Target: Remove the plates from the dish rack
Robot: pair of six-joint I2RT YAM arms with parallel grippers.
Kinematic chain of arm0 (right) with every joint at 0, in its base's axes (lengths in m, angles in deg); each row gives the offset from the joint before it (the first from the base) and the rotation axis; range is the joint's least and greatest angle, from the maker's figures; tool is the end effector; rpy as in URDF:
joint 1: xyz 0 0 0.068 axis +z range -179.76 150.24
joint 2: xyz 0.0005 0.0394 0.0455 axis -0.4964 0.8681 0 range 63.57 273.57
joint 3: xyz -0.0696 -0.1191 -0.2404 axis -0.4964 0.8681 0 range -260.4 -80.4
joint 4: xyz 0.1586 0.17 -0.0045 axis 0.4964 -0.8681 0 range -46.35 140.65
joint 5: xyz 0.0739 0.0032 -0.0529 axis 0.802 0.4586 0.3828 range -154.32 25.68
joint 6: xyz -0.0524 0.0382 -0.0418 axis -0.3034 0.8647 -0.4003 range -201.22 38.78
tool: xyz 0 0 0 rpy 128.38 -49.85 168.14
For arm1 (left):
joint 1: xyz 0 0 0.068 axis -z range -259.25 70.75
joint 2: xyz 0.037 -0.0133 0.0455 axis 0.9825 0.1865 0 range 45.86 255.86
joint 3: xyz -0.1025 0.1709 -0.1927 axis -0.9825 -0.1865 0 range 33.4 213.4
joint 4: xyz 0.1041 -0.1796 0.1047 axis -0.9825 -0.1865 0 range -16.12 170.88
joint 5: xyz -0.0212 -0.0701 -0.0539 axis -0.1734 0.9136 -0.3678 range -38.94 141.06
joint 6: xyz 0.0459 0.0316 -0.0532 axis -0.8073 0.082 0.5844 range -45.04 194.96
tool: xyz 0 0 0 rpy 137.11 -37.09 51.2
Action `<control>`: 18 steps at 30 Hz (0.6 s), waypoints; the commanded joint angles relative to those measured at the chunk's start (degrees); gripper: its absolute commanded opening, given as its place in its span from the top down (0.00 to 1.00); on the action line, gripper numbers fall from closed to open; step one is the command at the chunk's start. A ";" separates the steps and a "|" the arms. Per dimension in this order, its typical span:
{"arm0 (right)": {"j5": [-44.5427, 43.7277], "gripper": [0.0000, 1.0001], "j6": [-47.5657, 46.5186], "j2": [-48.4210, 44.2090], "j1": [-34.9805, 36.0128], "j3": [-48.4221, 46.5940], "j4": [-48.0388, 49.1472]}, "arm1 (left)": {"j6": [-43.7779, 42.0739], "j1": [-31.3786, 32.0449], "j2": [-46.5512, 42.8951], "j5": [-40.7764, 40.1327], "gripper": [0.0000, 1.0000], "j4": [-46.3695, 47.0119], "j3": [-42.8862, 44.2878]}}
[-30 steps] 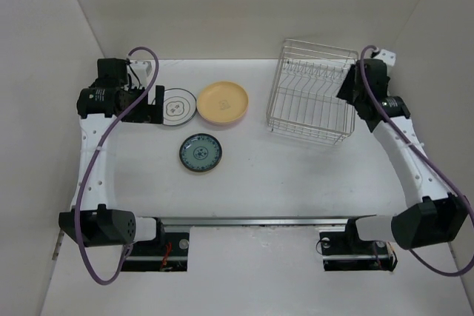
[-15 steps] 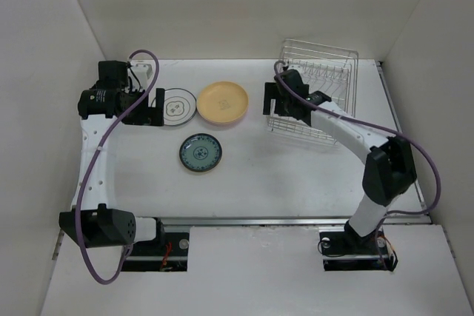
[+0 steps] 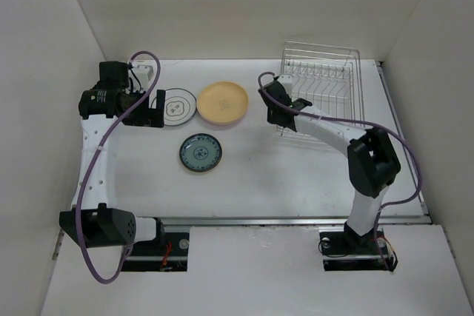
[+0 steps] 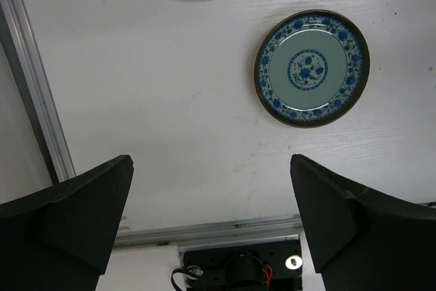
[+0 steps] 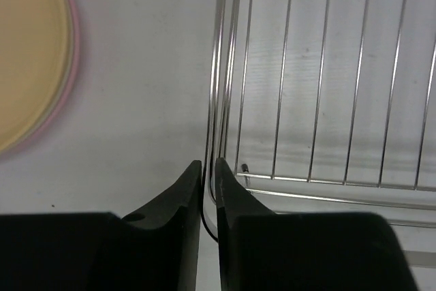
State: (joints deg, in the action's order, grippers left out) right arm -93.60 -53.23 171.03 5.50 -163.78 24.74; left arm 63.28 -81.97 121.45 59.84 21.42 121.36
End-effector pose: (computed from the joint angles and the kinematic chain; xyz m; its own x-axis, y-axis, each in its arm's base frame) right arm 0.3490 0.2075 0.2365 -0.6682 0.0288 -0.7434 0.0755 0.9967 -0.0292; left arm 0.2439 0.0015 0.3764 -0.7049 0.1669 -0.6894 0.2038 0.9786 0.0285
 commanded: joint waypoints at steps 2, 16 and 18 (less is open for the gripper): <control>-5.26 0.88 -0.39 -8.30 0.94 6.72 -3.00 | -1.32 -0.27 -0.62 0.19 0.00 -0.66 -0.25; -9.39 0.08 -4.09 -22.19 1.47 12.18 -9.32 | -1.33 -0.27 -1.76 0.11 0.00 -1.18 -0.34; -9.39 0.00 -2.68 -27.53 1.47 11.65 -10.99 | -0.80 -0.27 -2.47 -0.95 0.00 0.13 -0.86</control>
State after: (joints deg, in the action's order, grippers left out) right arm -99.76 -57.12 151.46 6.38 -150.80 16.26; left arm 62.77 -81.97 121.30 59.69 21.09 121.08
